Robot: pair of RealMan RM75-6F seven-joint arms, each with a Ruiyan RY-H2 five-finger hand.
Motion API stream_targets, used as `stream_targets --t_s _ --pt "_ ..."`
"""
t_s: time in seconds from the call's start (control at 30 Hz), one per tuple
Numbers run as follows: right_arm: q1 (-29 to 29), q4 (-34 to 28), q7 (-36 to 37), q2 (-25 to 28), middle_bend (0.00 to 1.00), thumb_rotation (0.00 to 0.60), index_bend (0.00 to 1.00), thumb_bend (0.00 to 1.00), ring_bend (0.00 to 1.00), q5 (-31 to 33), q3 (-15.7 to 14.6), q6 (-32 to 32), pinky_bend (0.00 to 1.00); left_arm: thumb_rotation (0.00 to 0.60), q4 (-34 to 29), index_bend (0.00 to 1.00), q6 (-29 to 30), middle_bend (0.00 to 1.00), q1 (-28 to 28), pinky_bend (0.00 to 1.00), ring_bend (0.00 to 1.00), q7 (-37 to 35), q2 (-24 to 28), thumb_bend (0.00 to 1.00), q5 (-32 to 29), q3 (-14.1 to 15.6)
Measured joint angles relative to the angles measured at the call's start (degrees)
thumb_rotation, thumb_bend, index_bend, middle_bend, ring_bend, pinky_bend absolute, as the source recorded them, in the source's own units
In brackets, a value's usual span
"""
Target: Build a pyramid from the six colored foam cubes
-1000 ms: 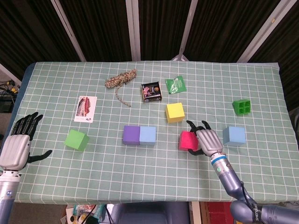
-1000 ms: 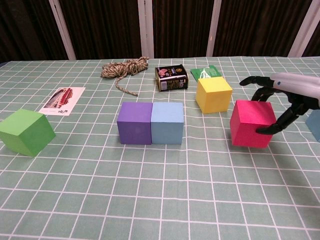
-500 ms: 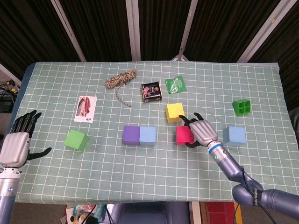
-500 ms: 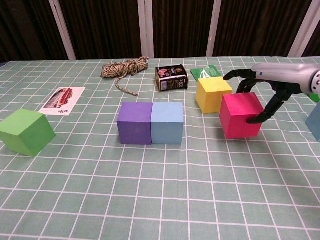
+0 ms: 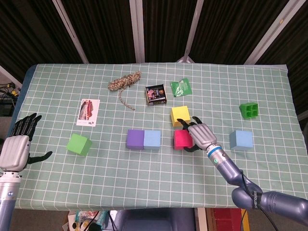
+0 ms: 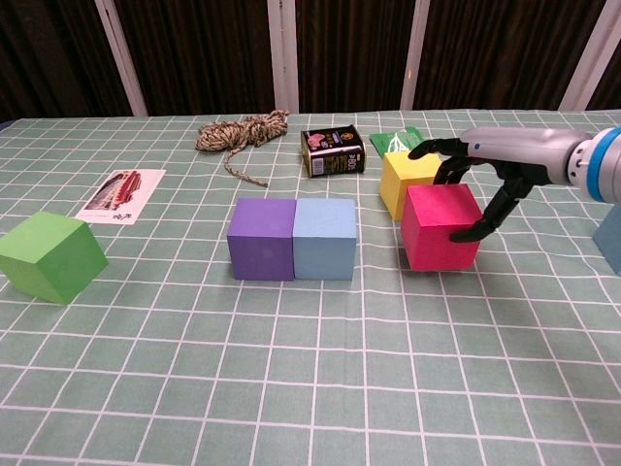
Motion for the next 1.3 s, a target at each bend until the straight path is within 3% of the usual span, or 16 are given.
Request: stream_targets --t_s 1.3 --pt "4.2 -1.7 -6.7 -5.1 0.39 0.6 0.0 0.27 0.27 9.4 -0.6 4.9 0.0 0.6 0.9 0.0 -1.5 0.02 0.3 0.0 0.0 -1.5 0.3 0.1 -0.3 -0.7"
